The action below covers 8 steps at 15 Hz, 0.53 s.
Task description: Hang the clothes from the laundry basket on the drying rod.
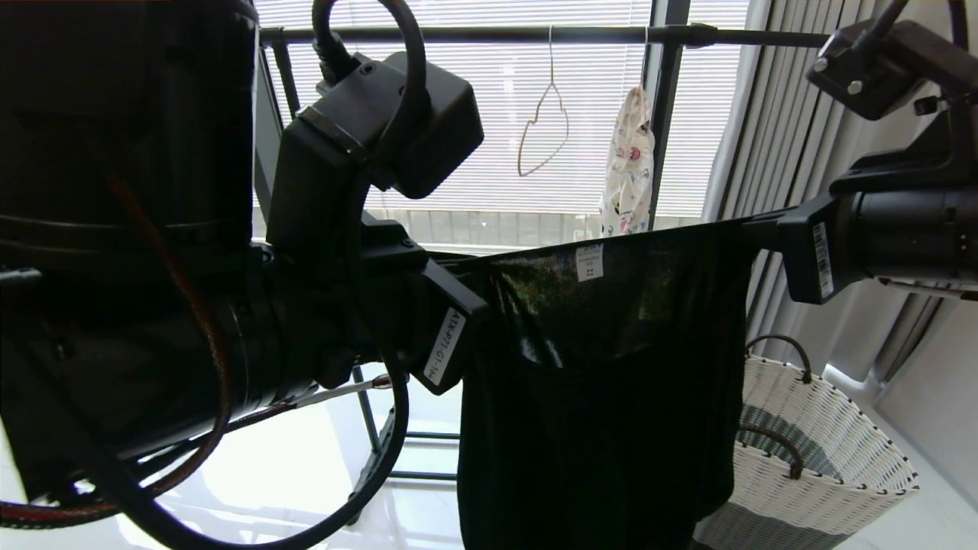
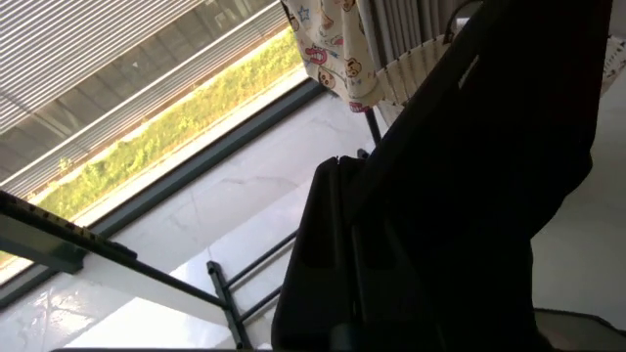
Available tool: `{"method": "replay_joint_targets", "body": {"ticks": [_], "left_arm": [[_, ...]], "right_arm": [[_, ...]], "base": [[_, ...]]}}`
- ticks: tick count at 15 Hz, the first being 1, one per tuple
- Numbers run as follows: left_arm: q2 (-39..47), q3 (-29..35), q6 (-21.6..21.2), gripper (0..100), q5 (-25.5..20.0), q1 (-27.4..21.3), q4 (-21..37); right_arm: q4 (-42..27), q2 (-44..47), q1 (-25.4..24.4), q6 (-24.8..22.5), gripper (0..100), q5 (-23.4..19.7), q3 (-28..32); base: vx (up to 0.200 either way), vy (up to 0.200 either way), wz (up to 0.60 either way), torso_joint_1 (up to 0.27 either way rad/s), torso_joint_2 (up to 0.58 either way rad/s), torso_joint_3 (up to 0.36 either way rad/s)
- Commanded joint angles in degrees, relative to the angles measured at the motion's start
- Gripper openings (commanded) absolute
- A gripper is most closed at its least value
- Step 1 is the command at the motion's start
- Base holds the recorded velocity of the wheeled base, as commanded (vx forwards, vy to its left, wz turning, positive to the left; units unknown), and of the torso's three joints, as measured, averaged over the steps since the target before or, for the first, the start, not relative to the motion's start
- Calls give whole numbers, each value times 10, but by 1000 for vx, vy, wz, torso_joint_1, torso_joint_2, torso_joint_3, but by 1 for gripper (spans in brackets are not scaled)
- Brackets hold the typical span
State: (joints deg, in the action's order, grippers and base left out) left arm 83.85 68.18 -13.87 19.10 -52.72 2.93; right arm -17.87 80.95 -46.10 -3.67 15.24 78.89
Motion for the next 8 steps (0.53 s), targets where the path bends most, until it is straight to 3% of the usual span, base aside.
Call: {"method": "replay_joint_targets", "body": {"ticks": [1,6,8], "left_arm": [[4,6,0,0,1,-1,0],[-8,1,-19,0,0,-4,0],[-5,-9,-28,0,-2,-4,-3]], "right_arm": [[-1,-12,3,-3,0,-1,3],[-4,-36,1,-14,0,-7,-6],[-45,-66,1,-14,0,-21,-13]], "base": [[0,0,0,0,0,0],[0,0,0,0,0,0],[0,0,0,0,0,0]]}}
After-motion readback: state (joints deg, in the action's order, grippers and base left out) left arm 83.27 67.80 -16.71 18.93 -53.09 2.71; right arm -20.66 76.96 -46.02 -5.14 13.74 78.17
